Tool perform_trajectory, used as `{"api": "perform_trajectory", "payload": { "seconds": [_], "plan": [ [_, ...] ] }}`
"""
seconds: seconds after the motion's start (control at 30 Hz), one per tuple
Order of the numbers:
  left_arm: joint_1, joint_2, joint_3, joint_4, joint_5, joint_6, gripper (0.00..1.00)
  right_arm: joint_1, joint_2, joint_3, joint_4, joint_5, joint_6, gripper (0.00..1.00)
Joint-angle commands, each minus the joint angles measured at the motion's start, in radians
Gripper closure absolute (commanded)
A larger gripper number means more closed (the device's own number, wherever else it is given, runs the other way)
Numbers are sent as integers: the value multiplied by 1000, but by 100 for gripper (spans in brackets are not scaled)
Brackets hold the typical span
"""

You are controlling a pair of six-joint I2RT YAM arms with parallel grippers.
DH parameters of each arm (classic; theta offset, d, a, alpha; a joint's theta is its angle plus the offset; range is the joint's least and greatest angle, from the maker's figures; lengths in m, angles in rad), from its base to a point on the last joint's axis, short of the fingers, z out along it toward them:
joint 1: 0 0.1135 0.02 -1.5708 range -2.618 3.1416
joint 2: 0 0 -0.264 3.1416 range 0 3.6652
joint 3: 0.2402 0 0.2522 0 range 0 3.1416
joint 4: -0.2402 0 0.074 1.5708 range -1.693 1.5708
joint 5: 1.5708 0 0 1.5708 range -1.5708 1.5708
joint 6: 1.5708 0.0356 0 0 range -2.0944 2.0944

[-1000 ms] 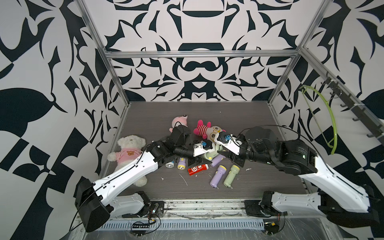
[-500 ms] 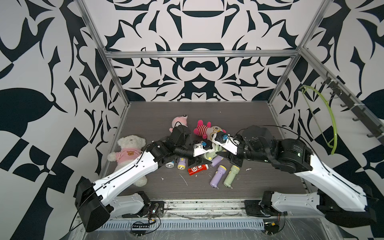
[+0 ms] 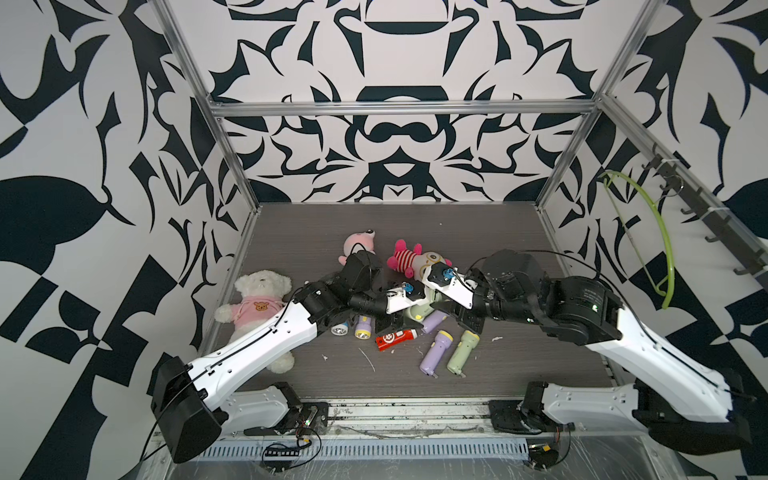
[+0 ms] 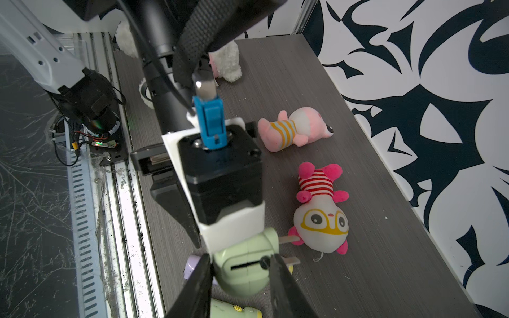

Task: Close the plug at the bottom of the flashlight
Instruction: Close the plug of the flashlight.

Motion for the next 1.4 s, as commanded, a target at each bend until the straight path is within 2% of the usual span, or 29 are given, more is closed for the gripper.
{"api": "perform_trajectory", "payload": {
  "seconds": [0.0, 0.2, 0.53, 0.67, 1.23, 1.37],
  "plan": [
    [-1, 3, 33, 21, 44, 14, 100, -2, 15, 1, 2, 1, -8, 68],
    [2, 7, 37, 15, 49, 14, 100, -3, 33, 7, -15, 3, -16, 69],
    [7, -3, 29, 15, 47, 15, 100, -3, 12, 35, -9, 41, -25, 54],
    [7, -3, 29, 15, 50, 14, 100, -4, 25, 53, -22, 42, -37, 53],
    [10, 14, 41, 9, 54, 15, 100, -4, 53, 49, -26, 24, -50, 67],
    [13, 12, 41, 9, 54, 14, 100, -3, 59, 47, -30, 21, -47, 73]
  ]
}}
